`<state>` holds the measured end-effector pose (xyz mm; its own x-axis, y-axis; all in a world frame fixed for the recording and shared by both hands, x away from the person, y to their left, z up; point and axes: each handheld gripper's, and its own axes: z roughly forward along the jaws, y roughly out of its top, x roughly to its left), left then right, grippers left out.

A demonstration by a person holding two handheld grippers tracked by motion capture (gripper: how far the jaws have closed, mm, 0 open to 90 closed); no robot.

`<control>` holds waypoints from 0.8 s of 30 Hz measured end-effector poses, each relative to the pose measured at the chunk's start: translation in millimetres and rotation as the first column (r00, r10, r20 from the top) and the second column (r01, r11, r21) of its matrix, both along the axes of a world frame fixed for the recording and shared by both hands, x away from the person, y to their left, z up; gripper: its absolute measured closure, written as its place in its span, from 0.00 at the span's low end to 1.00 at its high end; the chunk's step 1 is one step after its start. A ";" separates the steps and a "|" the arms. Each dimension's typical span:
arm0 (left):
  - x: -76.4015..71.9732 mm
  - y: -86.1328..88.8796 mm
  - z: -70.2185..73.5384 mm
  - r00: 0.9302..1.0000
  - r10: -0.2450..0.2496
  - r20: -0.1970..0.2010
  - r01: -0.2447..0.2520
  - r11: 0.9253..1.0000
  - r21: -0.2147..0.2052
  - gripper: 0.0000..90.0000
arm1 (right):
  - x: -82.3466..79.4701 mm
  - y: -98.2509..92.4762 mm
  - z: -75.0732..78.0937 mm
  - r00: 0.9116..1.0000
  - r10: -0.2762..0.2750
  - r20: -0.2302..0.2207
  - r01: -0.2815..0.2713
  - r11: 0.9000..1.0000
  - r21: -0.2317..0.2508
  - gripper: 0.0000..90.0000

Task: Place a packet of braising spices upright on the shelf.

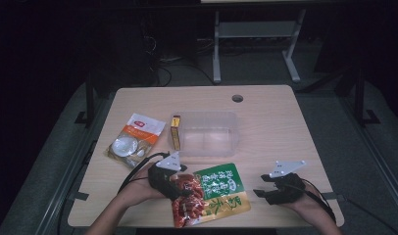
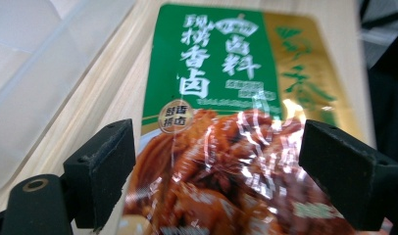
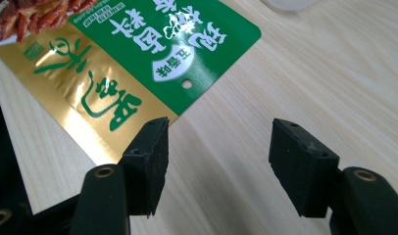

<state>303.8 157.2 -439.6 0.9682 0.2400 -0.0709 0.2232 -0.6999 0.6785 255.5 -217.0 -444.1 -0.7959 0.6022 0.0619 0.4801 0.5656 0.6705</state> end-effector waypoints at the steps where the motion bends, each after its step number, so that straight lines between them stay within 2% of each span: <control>1: 1.8 -3.6 -3.2 1.000 -0.003 -0.001 0.003 1.000 0.013 0.15 | 0.4 -0.9 0.2 1.000 -0.003 0.009 0.003 1.000 0.005 0.42; 4: 6.5 -10.8 -11.7 1.000 0.012 0.000 -0.012 0.999 0.046 0.15 | 2.4 -2.4 -0.3 1.000 -0.006 0.013 0.005 1.000 0.020 0.39; 8: 9.7 -14.3 -20.3 1.000 0.008 -0.003 -0.008 0.996 0.088 0.14 | 4.1 -1.8 -2.3 1.000 -0.010 0.015 0.010 1.000 0.026 0.35; 9: 9.6 -14.3 -21.9 1.000 0.020 -0.017 -0.019 0.998 0.066 0.14 | 4.4 -1.7 -2.0 1.000 -0.011 0.019 0.010 1.000 0.028 0.34; 17: 11.1 -11.5 -26.1 0.999 0.002 -0.036 0.000 0.999 0.044 0.14 | 5.3 0.7 -2.2 1.000 -0.008 0.024 0.007 1.000 0.025 0.32; 21: 10.5 -10.7 -26.3 0.999 -0.025 -0.027 0.026 0.999 0.047 0.14 | 5.7 0.3 -2.4 1.000 -0.011 0.025 0.010 0.999 0.035 0.32; 24: 9.1 -11.1 -26.2 0.999 -0.023 -0.023 0.024 0.998 0.051 0.14 | 6.1 0.2 -2.7 1.000 -0.007 0.028 0.006 0.999 0.037 0.31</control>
<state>313.0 146.2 -465.8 0.9720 0.2208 -0.0809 0.2208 -0.7387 0.6368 261.5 -216.8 -446.8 -0.7940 0.6048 0.0619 0.4643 0.5375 0.7039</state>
